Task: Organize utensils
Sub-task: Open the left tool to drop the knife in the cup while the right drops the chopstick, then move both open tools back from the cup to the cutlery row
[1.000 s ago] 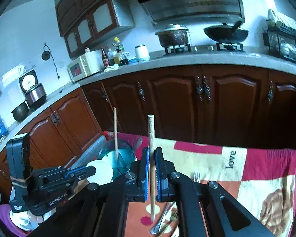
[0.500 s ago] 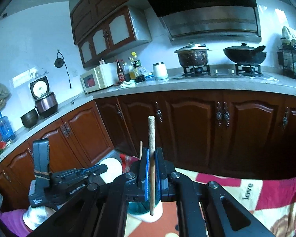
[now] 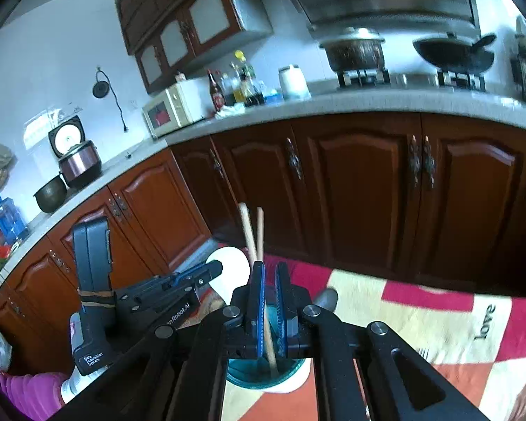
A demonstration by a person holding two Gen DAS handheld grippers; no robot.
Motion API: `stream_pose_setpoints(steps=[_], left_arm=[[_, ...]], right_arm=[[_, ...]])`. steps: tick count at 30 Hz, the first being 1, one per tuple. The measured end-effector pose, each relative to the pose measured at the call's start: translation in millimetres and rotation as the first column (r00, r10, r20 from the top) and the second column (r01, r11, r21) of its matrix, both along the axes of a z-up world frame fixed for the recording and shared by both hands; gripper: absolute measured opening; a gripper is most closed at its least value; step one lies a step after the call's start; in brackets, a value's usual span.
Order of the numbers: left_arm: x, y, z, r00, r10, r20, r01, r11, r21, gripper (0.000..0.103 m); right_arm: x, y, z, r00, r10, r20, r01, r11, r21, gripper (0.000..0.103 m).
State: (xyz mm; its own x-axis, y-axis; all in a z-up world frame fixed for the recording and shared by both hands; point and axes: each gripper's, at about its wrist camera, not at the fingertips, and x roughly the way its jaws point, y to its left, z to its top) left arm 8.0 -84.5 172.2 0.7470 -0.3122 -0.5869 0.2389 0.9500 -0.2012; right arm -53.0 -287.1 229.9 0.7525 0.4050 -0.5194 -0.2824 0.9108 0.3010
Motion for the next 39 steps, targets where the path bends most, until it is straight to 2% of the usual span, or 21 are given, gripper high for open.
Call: stream_pose_setpoints(steps=[6, 12, 14, 16, 18, 26, 29, 39], left_arm=[[-2.1, -3.5, -9.4, 1.0, -0.009, -0.012, 0.009, 1.0, 0.007, 0.003], [-4.4, -2.0, -14.8, 0.999, -0.006, -0.049, 0.006, 1.0, -0.009, 0.003], [-6.5, -1.5, -15.7, 0.998, -0.005, -0.059, 0.005, 1.0, -0.008, 0.009], [-9.1, -0.9, -15.9, 0.998, -0.008, -0.066, 0.008, 1.0, -0.013, 0.028], [-13.3, 0.2, -14.3, 0.998, -0.005, -0.061, 0.004, 1.0, -0.014, 0.036], [-33.2, 0.1, -1.5, 0.999, -0.011, -0.049, 0.011, 1.0, -0.001, 0.04], [-44.9, -1.3, 5.9, 0.999, -0.016, -0.039, 0.017, 1.0, 0.011, 0.04], [-94.0, -19.0, 22.2, 0.994, -0.11, -0.024, 0.11, 0.994, 0.019, 0.04]], right_arm=[[8.0, -12.8, -30.4, 0.997, -0.015, -0.074, 0.016, 1.0, 0.021, 0.005], [7.6, -15.7, -43.5, 0.992, -0.03, -0.123, 0.034, 0.999, 0.026, 0.006], [7.5, -16.9, -47.7, 0.989, -0.035, -0.142, 0.038, 0.999, 0.024, 0.01], [5.0, -18.2, -50.6, 0.988, -0.039, -0.152, 0.043, 0.999, 0.026, 0.025], [0.3, -19.9, -52.8, 0.987, -0.042, -0.152, 0.047, 0.998, 0.028, 0.028], [-22.4, -26.7, -57.1, 0.983, -0.045, -0.176, 0.05, 0.998, 0.024, 0.029], [-34.1, -31.9, -58.6, 0.982, -0.056, -0.179, 0.059, 0.998, 0.009, 0.033], [-78.0, -74.5, -81.6, 0.965, -0.131, -0.228, 0.124, 0.991, -0.045, 0.035]])
